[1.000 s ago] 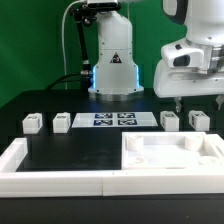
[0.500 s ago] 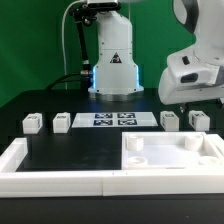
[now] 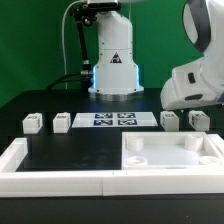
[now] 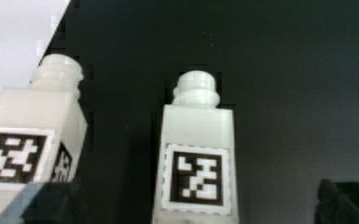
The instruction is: Assemble square table
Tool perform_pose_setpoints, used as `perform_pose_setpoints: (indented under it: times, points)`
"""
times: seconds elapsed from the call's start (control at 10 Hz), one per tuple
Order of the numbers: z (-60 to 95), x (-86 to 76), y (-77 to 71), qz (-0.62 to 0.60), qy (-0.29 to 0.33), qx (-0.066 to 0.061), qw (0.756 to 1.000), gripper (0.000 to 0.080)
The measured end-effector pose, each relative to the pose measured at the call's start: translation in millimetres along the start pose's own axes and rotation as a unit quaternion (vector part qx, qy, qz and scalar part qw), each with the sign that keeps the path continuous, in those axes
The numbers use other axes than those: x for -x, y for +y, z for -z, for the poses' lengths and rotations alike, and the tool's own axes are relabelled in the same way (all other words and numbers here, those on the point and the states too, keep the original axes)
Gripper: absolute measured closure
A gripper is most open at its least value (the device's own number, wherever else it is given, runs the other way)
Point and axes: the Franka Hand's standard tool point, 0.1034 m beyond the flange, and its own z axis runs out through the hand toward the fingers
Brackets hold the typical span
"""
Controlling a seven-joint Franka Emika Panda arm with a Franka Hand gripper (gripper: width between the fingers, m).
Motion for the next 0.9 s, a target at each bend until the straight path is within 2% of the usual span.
perform_pose_setpoints:
  times: [0.1, 0.3, 0.4, 0.5, 0.6, 0.9]
  points:
    - [-2.9, -2.2, -3.4, -0.004, -0.014, 0.004, 1.000, 0.0150]
    - [-7.3, -5.7, -5.5, -0.013, -0.004, 0.019, 1.000, 0.0150]
    - [-10.6, -7.7, -1.8, -0.017, 0.001, 0.044, 0.999, 0.0150]
    - [-11.9, -11.2, 1.3, -0.013, 0.011, 0.060, 0.998, 0.0150]
    - [-13.4, -12.4, 5.8, -0.002, 0.012, 0.067, 0.998, 0.0150]
    - [-12.3, -14.0, 10.0, -0.001, 0.014, 0.064, 0.998, 0.0150]
